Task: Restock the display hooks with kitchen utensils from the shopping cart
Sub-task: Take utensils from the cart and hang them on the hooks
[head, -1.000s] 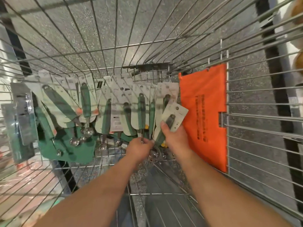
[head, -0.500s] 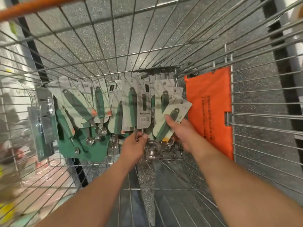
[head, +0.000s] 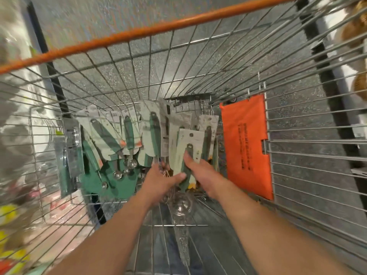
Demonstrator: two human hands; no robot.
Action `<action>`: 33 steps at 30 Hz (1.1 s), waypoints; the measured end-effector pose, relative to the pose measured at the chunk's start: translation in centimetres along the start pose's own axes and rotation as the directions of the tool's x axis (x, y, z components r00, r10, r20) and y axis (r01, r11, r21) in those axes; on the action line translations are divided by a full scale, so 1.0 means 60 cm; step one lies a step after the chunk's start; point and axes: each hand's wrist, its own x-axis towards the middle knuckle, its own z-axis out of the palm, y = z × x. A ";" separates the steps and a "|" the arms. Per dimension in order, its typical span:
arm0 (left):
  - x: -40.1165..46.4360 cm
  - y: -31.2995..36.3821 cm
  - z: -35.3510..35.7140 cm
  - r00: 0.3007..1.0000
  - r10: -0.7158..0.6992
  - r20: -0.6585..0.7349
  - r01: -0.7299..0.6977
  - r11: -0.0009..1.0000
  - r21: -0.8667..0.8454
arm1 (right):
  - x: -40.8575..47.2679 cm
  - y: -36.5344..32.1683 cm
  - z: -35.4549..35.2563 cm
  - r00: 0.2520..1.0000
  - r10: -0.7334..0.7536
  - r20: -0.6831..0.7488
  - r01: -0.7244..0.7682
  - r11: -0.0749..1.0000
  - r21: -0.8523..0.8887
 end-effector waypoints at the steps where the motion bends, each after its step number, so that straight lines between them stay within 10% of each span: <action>1: -0.004 0.002 0.001 1.000 -0.004 -0.003 0.004 1.000 -0.007 | -0.003 -0.003 0.008 0.999 0.039 0.010 -0.040 0.997 0.062; 33: -0.004 -0.022 -0.062 0.975 -0.088 -0.206 0.076 0.995 -0.066 | 0.117 0.030 -0.009 0.821 -0.006 -0.572 -0.067 0.992 -0.107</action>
